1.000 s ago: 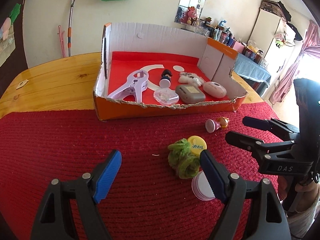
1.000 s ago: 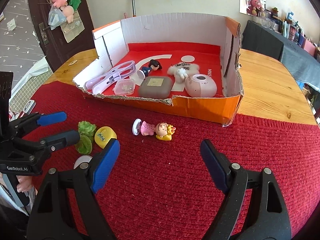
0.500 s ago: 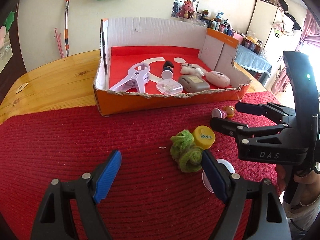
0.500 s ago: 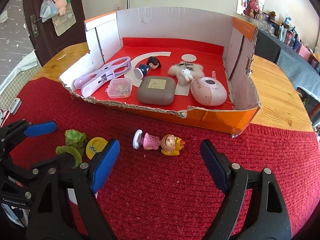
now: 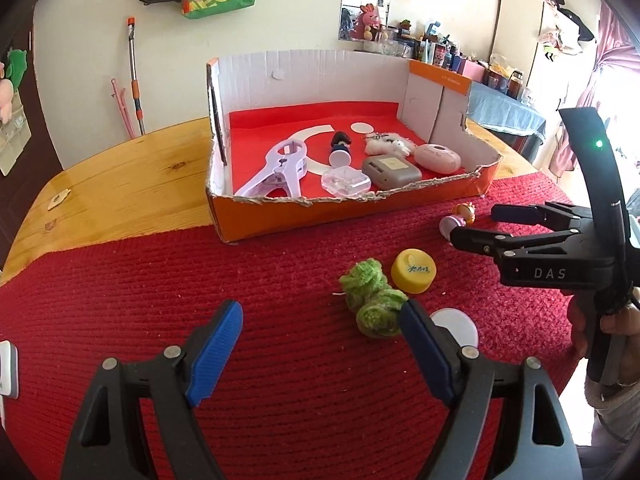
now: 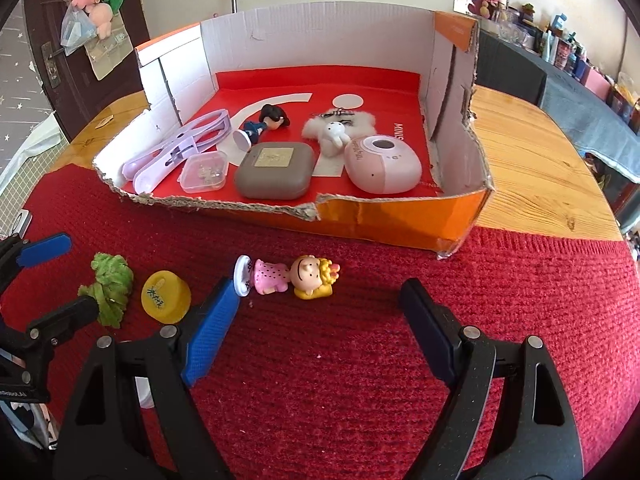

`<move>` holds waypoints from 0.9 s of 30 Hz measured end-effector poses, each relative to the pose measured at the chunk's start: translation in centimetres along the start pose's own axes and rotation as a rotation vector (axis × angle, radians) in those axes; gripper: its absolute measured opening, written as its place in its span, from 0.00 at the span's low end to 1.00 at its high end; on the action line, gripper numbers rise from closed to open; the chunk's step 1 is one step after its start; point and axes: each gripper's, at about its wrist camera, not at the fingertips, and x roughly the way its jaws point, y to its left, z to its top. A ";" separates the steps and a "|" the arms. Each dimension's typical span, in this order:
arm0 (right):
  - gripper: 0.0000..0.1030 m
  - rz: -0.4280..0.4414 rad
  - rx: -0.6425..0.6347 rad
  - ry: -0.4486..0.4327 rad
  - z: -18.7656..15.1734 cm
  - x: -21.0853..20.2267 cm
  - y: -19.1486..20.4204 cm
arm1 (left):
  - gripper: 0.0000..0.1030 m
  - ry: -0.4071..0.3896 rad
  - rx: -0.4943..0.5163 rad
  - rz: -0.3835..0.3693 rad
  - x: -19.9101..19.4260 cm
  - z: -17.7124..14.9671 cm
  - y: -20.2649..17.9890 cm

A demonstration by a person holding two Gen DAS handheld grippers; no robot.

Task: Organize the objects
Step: 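Grasp the green knitted plush with the left tool while the right tool grasps the pink doll figurine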

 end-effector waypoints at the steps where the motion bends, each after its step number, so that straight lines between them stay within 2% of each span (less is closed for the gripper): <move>1: 0.80 -0.002 0.004 0.001 -0.1 -0.1 -0.3 | 0.81 0.004 -0.010 -0.021 0.0 0.0 -0.1; 4: 0.80 0.013 0.022 -0.005 -0.3 -0.4 -0.9 | 0.81 0.013 -0.017 -0.053 0.4 0.1 -0.6; 9: 0.80 0.036 -0.013 -0.005 0.0 -0.2 -0.7 | 0.81 0.030 0.002 -0.019 1.6 0.2 -1.4; 11: 0.80 0.042 -0.042 -0.002 0.1 -0.1 -0.4 | 0.74 0.039 -0.003 -0.007 2.0 0.1 -1.2; 15: 0.80 0.034 -0.102 -0.006 0.4 0.3 0.3 | 0.68 0.033 -0.002 0.000 2.2 0.1 -0.8; 17: 0.79 0.045 -0.119 -0.004 0.5 0.4 0.4 | 0.61 0.030 0.000 -0.005 2.3 0.1 -0.8; 19: 0.72 0.062 -0.131 -0.006 0.6 0.4 0.6 | 0.59 0.027 0.004 -0.011 2.3 0.1 -0.9; 20: 0.68 0.068 -0.136 -0.007 0.6 0.4 0.7 | 0.54 0.025 0.007 -0.018 2.4 0.2 -0.9; 25: 0.59 0.100 -0.155 -0.014 0.7 0.6 1.2 | 0.34 0.026 0.007 -0.072 2.3 0.3 -1.2; 27: 0.54 0.103 -0.163 -0.019 0.6 0.6 1.2 | 0.30 0.026 0.004 -0.080 2.3 0.3 -1.2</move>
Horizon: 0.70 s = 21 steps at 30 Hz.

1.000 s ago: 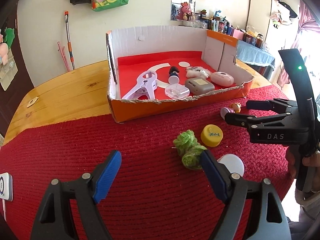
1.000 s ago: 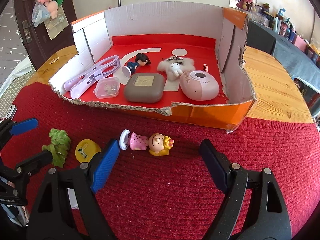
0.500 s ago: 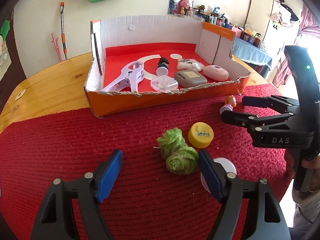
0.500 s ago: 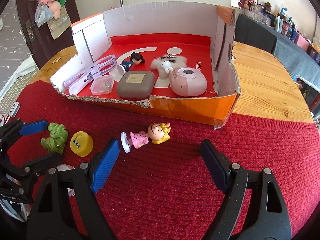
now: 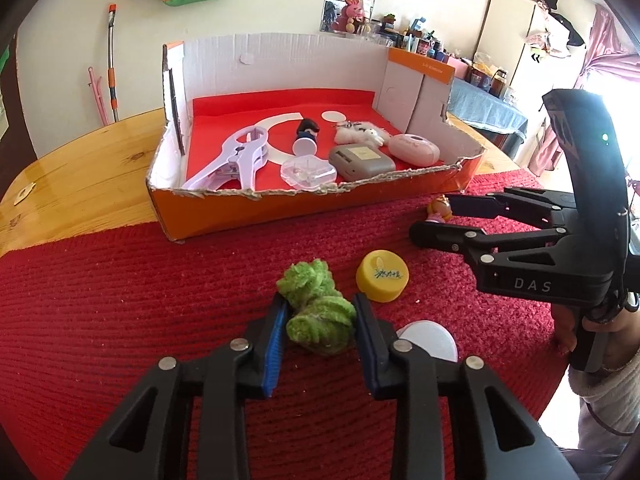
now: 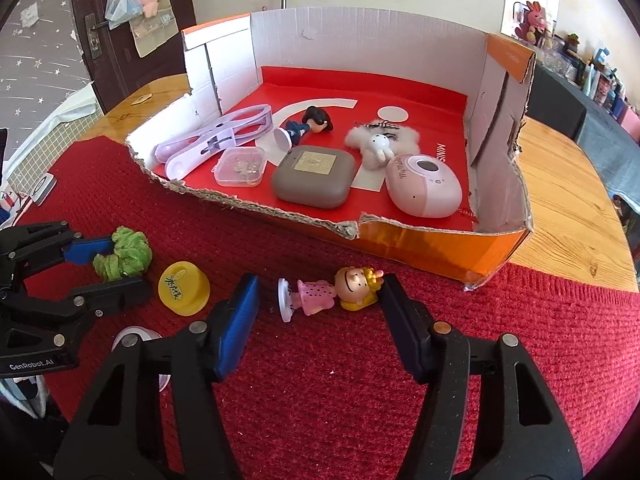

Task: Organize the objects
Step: 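Grasp the green knitted plush with the left tool while the right tool grasps the pink doll figurine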

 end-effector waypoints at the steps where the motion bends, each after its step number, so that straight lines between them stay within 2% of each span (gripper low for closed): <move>1: 0.46 0.008 0.000 -0.003 0.0 -0.1 0.0 | 0.27 -0.001 0.001 0.000 0.0 0.0 -0.1; 9: 0.46 0.077 0.018 -0.024 -0.5 -1.4 0.2 | 0.27 -0.027 0.000 -0.020 -1.1 0.2 -0.5; 21: 0.46 0.091 0.001 -0.037 -0.7 -2.8 1.2 | 0.27 -0.050 0.018 0.001 -1.9 0.4 -1.0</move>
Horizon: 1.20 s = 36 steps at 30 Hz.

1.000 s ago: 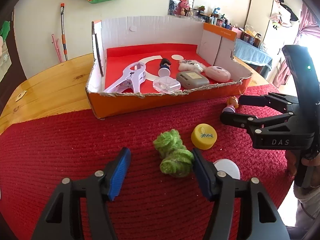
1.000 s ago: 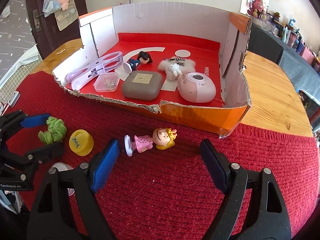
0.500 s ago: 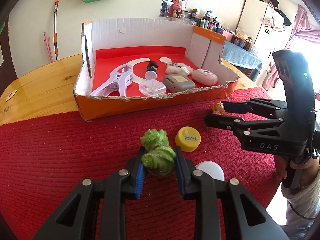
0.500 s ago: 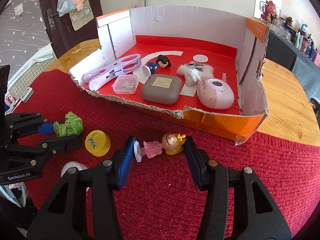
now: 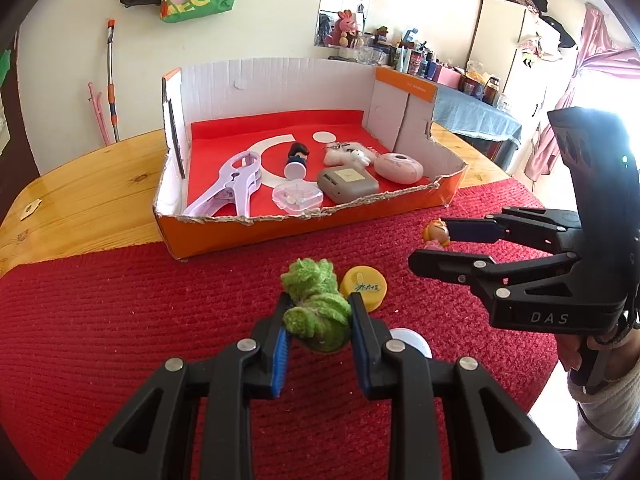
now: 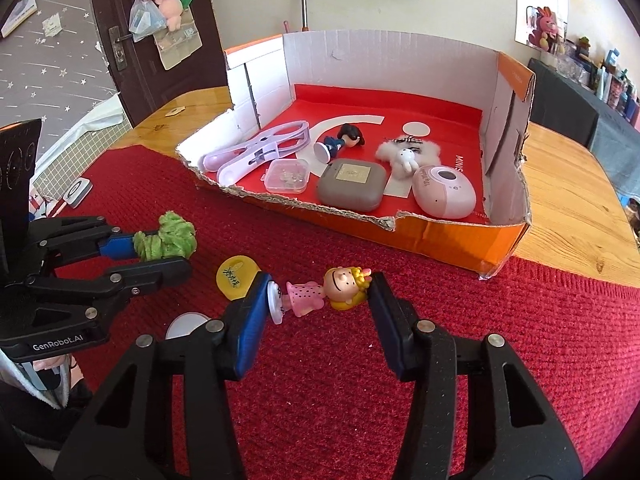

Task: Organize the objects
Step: 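Grasp the green knitted plush with the left tool while the right tool grasps the pink doll figurine, then carry the green plush with the left tool while the right tool carries the doll into the box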

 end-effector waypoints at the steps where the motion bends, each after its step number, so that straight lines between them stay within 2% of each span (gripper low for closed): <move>1: 0.46 -0.001 0.001 0.002 -0.1 0.0 0.0 | 0.27 0.000 0.000 0.001 0.0 0.0 0.0; 9: 0.46 0.006 0.009 0.002 -0.5 -0.3 0.2 | 0.27 -0.012 0.000 0.003 -0.5 0.2 0.1; 14: 0.46 0.022 -0.001 -0.026 0.4 -1.9 0.7 | 0.27 -0.036 0.006 0.003 -1.3 1.7 0.1; 22: 0.46 -0.034 -0.022 -0.079 5.3 -3.4 0.2 | 0.27 -0.061 0.030 0.012 -1.2 7.2 1.1; 28: 0.47 -0.089 -0.021 -0.068 9.8 -1.7 -1.6 | 0.27 -0.036 0.031 0.024 0.6 11.5 2.5; 36: 0.47 -0.125 0.009 -0.020 13.7 1.2 -4.0 | 0.27 0.020 0.023 0.034 3.8 14.7 3.9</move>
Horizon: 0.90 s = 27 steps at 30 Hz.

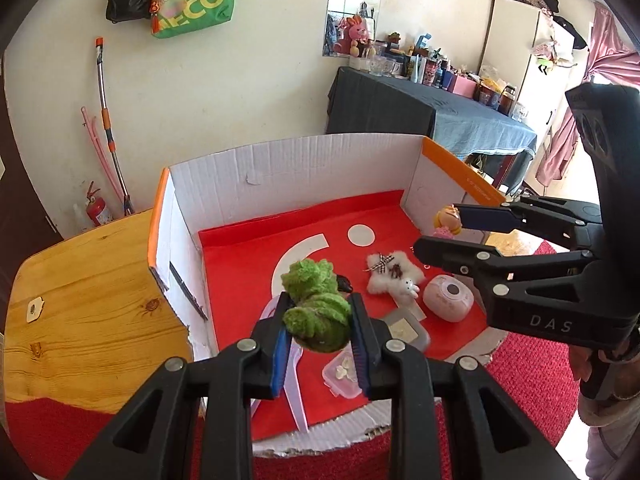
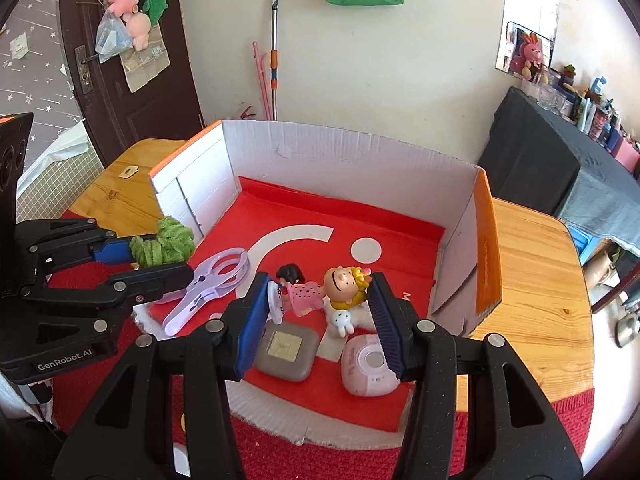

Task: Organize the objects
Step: 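Carry the green plush with the left tool while the right tool carries the doll into the box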

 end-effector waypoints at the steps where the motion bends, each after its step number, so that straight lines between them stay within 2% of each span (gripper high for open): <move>1: 0.47 -0.003 0.007 0.010 0.4 0.5 -0.2 | 0.27 0.007 0.002 0.000 0.4 0.3 0.1; 8: 0.47 -0.020 0.068 0.084 2.5 4.1 -1.9 | 0.27 0.046 -0.008 0.024 3.0 1.7 0.5; 20: 0.47 -0.109 0.127 0.193 4.2 8.8 -3.7 | 0.27 0.126 -0.005 0.096 7.9 2.7 0.6; 27: 0.47 -0.137 0.152 0.251 4.6 10.9 -4.4 | 0.27 0.172 -0.048 0.104 9.6 3.1 1.2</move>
